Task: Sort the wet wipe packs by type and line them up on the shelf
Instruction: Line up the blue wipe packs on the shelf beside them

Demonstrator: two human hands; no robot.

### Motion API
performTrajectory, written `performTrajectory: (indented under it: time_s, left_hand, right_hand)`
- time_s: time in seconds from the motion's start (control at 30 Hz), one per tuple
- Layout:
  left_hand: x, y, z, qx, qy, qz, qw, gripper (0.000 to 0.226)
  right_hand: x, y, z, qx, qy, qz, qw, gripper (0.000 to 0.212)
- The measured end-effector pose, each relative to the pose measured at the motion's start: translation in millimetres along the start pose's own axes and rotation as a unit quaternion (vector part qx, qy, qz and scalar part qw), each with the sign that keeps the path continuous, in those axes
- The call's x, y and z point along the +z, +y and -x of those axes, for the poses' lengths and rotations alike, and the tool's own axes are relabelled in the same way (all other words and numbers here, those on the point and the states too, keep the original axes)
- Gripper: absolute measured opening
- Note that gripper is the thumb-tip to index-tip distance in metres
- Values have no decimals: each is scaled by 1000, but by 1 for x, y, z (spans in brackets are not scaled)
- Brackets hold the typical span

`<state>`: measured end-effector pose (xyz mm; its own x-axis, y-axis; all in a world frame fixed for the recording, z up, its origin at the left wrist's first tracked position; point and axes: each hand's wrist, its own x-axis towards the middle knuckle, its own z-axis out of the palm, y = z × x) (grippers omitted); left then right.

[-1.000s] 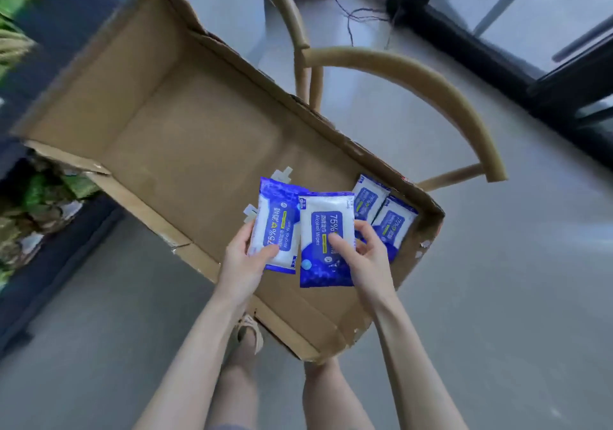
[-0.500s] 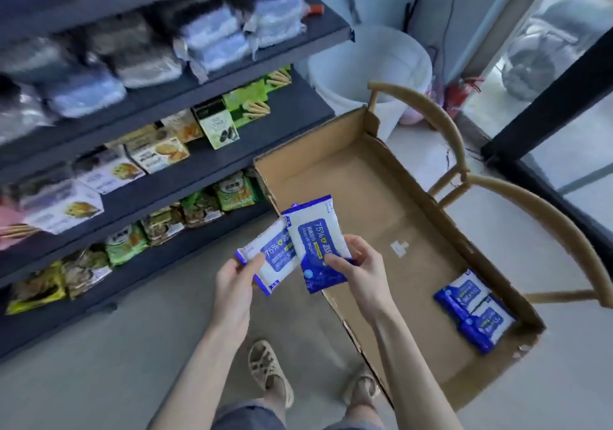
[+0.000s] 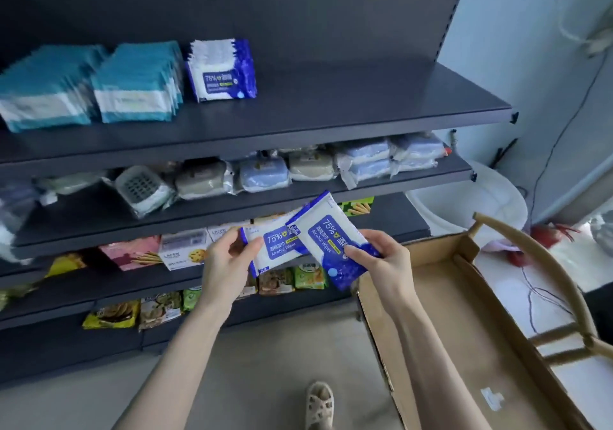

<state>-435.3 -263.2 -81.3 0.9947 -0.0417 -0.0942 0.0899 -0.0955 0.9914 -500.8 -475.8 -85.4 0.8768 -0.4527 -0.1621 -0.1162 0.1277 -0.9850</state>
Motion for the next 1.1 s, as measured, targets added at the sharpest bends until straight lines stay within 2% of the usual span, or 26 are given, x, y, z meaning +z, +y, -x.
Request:
performTrajectory:
  time_s: [0.3,0.43,0.57,0.77,1.0,1.1]
  left_hand:
    - [-61,78,-114,131,53,-66,988,25]
    - [-80,103,-172,163,71,-102,979,23]
    - [-93,131,-228,174,55,-166,969,26]
    - [-99,157,-314,151,27,-352,923,15]
    - [-92,169,-360,167,-28,-478,862,25]
    - [-95,175,-369,176,-63,-498,847,35]
  right_hand:
    - [94,-78,-103,-95,-70,29,993,23]
    - [136,-108,-158,-124,-95,35,987,21]
    - [172,-129,-210,-162,-119,58,978,20]
    - [213,-145,-279,-212,-145,113,960,26]
    - [238,-144,-314,-233,-103,205,945,32]
    - [252,-142,-316,-239,-92,228,939,24]
